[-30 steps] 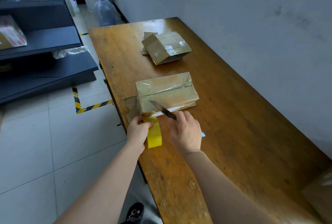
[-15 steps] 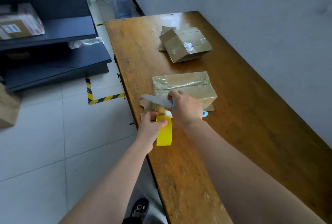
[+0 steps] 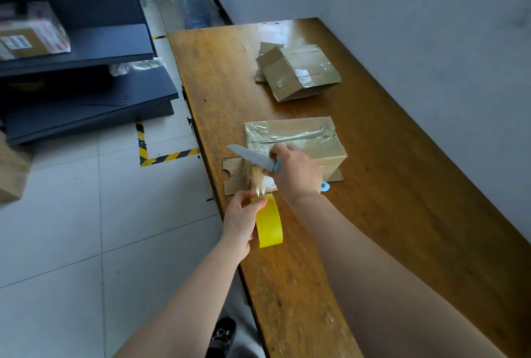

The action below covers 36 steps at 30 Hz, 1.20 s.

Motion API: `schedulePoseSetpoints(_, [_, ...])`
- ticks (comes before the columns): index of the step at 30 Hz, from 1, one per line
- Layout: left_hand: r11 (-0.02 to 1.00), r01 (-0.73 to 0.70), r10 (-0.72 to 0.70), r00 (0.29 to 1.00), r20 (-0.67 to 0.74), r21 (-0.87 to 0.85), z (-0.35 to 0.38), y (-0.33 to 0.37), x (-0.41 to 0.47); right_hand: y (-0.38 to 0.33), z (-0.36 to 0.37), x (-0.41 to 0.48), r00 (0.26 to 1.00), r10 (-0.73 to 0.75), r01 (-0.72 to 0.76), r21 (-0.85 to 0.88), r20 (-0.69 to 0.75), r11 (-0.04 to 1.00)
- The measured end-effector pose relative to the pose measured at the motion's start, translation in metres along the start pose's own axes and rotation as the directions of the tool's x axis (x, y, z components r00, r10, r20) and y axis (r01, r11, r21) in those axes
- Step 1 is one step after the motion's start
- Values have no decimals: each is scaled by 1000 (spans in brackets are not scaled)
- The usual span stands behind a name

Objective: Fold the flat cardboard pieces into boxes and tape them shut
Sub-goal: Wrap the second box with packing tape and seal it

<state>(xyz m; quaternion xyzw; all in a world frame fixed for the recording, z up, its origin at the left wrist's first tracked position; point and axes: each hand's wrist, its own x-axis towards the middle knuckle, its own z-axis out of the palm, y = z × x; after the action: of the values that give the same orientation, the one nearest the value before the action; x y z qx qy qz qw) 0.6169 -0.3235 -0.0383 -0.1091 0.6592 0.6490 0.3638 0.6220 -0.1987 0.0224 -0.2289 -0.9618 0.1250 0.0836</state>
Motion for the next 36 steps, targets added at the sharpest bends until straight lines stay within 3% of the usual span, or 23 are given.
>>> schedulePoseSetpoints(4, [999, -21, 23, 999, -36, 34, 5, 6, 2, -1, -3, 4, 999, 27, -30, 43, 47, 999])
schedulePoseSetpoints(7, [999, -41, 44, 996, -75, 35, 7, 8, 3, 4, -10, 2, 991, -23, -3, 195, 131, 981])
schedulePoseSetpoints(9, [997, -64, 67, 994, -89, 38, 9, 8, 4, 9, -16, -7, 994, -20, -7, 236, 112, 972])
schedulePoseSetpoints(11, [998, -56, 59, 994, -94, 26, 11, 7, 5, 15, -21, -20, 999, -46, 48, 173, -20, 984])
schedulePoseSetpoints(14, [999, -40, 41, 995, -93, 20, 12, 6, 5, 27, -25, -38, 949, -221, 228, 7, -226, 974])
schedulePoseSetpoints(19, [1000, -6, 7, 996, -92, 9, 13, 7, 1, 41, -30, -50, 878, -382, 344, -175, -289, 922])
schedulePoseSetpoints(26, [1000, 21, -22, 993, -117, -9, 12, 6, 0, 49, -31, -57, 872, -448, 410, -205, -197, 889])
schedulePoseSetpoints(36, [1000, 30, -30, 992, -125, -4, 12, 5, 0, 39, -31, -56, 941, -329, 330, -405, 75, 853])
